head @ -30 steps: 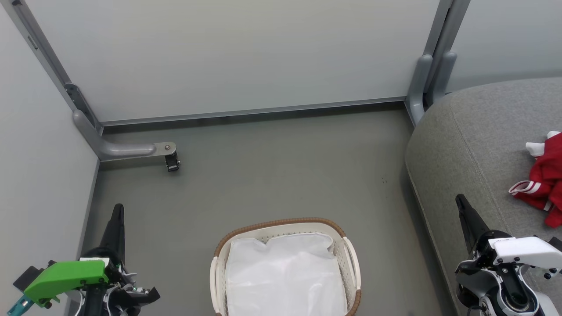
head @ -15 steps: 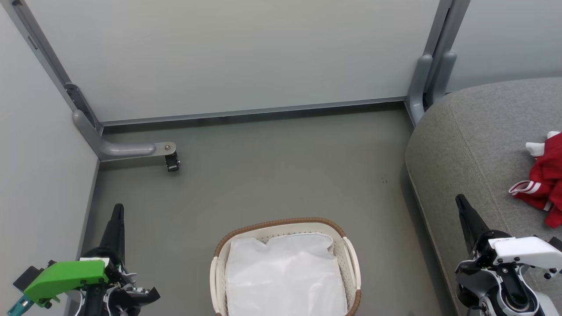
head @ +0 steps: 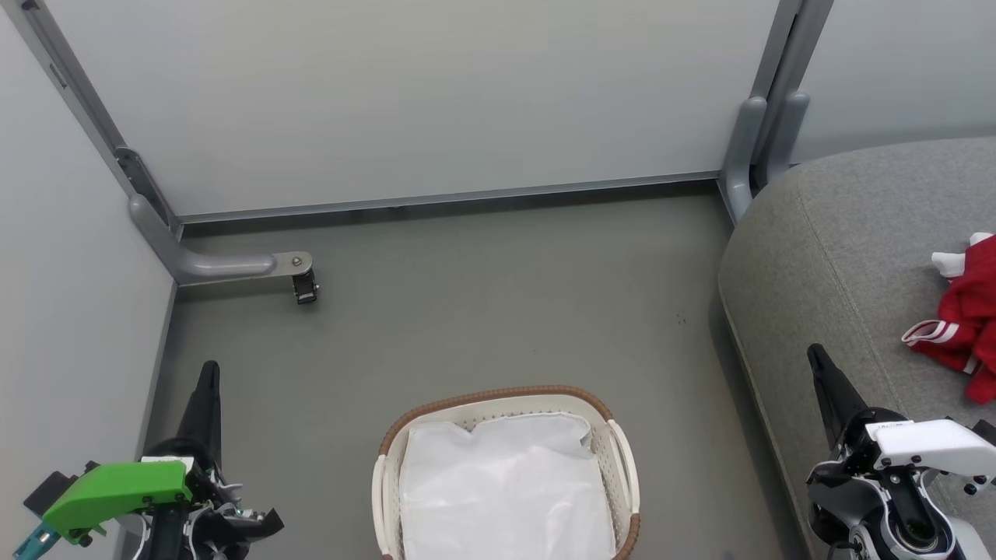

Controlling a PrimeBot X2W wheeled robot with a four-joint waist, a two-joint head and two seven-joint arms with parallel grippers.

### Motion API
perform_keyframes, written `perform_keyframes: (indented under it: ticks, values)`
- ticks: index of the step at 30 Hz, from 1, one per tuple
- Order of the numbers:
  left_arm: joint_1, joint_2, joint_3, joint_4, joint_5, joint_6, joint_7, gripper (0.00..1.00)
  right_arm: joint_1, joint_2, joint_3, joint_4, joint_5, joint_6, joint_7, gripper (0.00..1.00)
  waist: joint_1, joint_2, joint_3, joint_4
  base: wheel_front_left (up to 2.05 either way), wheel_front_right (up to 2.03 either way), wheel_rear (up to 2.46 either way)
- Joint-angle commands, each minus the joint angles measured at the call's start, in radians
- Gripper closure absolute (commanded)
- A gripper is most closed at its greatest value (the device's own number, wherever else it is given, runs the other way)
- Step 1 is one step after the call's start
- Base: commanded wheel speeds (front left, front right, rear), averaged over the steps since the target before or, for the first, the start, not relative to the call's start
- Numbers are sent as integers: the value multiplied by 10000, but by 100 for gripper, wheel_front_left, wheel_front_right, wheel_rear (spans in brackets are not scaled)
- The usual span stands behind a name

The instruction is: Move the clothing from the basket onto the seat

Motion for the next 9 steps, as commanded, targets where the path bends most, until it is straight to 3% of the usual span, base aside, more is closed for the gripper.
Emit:
perform_keyframes:
  ticks: [1,9]
  values:
    - [-112,59,18,-8,-33,21,30,100,110,-59,-15,-31,40,-3,13,100,0,0,0,0,0,0,0]
    - [-112,59,18,-6,-33,20,30,100,110,-59,-15,-31,40,-3,11,100,0,0,0,0,0,0,0]
